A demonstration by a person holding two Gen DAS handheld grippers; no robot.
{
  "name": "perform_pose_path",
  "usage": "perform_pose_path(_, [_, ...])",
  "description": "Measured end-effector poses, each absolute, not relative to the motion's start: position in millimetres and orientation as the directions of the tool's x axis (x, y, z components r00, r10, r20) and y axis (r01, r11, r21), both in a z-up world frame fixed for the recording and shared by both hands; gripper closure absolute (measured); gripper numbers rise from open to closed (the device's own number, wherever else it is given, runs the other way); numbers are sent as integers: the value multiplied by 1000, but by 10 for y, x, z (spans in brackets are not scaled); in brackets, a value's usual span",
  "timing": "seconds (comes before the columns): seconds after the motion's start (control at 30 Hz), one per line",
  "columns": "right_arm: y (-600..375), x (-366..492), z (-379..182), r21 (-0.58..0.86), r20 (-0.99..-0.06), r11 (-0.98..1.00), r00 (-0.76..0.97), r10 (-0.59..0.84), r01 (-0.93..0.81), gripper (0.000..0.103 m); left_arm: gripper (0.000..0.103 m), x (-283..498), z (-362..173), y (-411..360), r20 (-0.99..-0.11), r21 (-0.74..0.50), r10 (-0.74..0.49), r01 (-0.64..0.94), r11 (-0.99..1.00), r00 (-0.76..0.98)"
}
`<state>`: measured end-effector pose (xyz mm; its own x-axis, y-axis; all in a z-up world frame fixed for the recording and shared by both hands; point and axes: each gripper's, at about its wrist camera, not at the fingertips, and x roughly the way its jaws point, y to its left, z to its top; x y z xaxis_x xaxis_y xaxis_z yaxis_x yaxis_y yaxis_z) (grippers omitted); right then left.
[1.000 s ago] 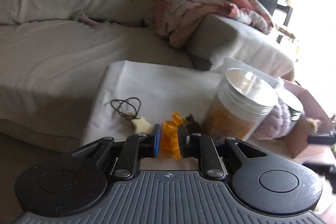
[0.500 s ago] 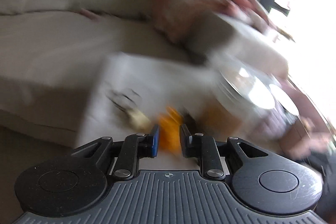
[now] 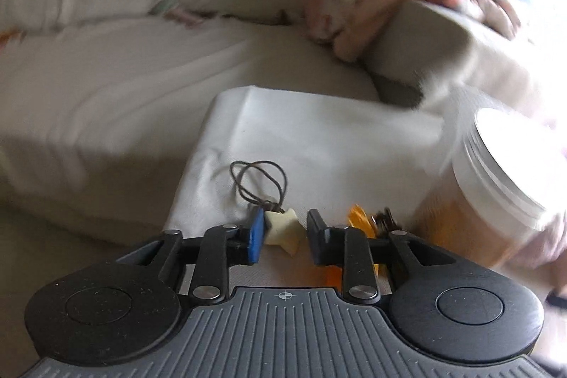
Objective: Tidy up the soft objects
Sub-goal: 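Reach the left gripper to the white star toy and close on it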
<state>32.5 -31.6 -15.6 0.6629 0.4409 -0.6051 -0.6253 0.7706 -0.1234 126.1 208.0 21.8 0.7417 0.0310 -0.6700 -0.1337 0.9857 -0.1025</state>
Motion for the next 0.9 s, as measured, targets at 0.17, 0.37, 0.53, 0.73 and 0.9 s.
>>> perform_pose_path(0.17, [-321, 331, -161, -116, -607, 774, 661, 441, -623, 39, 72, 1256, 183, 2051, -648, -81, 29, -107, 991, 761])
perform_pose_path(0.37, [-327, 339, -165, -107, -609, 779, 660, 440, -618, 38, 72, 1322, 228, 2068, -678, -81, 20, -101, 992, 735])
perform_pose_path(0.53, [-289, 301, -136, -127, -599, 771, 668, 442, -624, 38, 73, 1213, 146, 2039, -626, -46, 22, -65, 997, 779])
perform_pose_path(0.73, [-209, 439, -24, -49, -610, 773, 632, 478, -632, 38, 83, 1040, 167, 2205, -594, -144, -44, -52, 988, 803])
perform_pose_path(0.9, [-109, 634, -73, -38, -659, 772, 596, 458, -635, 38, 92, 860, 243, 2222, -571, -158, -75, -20, 987, 818])
